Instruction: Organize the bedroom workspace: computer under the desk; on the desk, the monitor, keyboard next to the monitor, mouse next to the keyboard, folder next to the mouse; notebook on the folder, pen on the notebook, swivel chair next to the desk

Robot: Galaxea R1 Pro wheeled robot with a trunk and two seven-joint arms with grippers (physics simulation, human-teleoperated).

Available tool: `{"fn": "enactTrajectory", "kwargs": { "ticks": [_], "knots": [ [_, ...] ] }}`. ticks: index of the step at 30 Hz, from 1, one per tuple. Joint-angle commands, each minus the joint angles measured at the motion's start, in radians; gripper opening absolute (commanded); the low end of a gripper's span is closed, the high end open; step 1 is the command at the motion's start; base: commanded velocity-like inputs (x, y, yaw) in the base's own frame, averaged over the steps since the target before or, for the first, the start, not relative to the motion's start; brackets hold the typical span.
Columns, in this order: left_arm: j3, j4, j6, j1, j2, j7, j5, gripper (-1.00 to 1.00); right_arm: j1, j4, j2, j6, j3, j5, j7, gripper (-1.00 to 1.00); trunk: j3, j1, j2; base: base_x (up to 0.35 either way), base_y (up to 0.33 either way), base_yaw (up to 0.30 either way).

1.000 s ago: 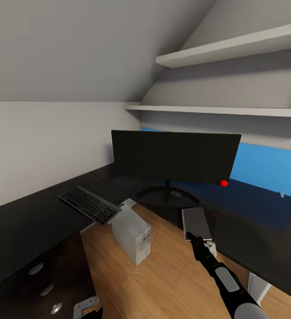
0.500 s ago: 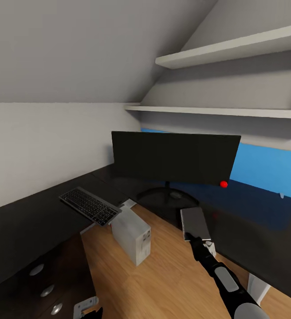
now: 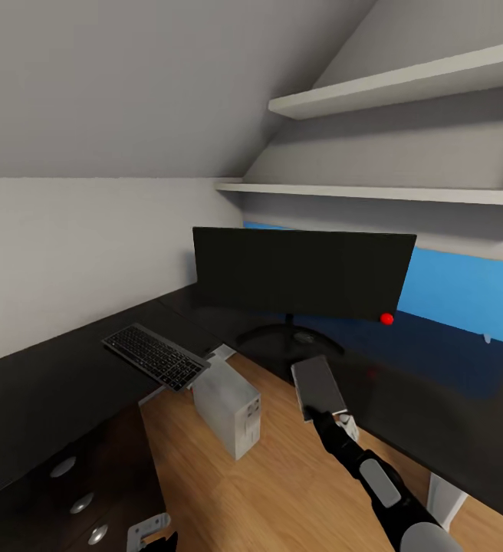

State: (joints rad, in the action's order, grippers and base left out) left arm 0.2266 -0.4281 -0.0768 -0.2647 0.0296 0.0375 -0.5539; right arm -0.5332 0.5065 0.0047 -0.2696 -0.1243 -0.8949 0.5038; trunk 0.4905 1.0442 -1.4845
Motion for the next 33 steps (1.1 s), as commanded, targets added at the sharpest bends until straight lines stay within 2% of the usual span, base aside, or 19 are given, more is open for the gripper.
{"fn": "enactTrajectory", "kwargs": {
  "ticks": [1,20,33],
  "knots": [
    [0.008,0.000,-0.005,-0.001,0.001,0.004,-0.009,1.00,-0.001,0.000,0.002,-0.006,0.000,-0.011,0.007,-1.00,0.001,0.000,-0.001,0.000,0.000,0.000],
    [0.009,0.000,-0.004,-0.001,0.001,0.004,-0.009,1.00,-0.001,0.001,0.003,-0.010,0.014,-0.013,0.089,-1.00,0.001,0.000,-0.001,0.000,0.000,0.010],
    [0.008,0.000,-0.005,-0.001,0.001,0.004,-0.009,1.00,-0.001,0.000,0.006,-0.009,0.015,-0.014,0.093,-1.00,0.006,0.000,-0.001,0.000,0.000,0.220]
  ]
}}
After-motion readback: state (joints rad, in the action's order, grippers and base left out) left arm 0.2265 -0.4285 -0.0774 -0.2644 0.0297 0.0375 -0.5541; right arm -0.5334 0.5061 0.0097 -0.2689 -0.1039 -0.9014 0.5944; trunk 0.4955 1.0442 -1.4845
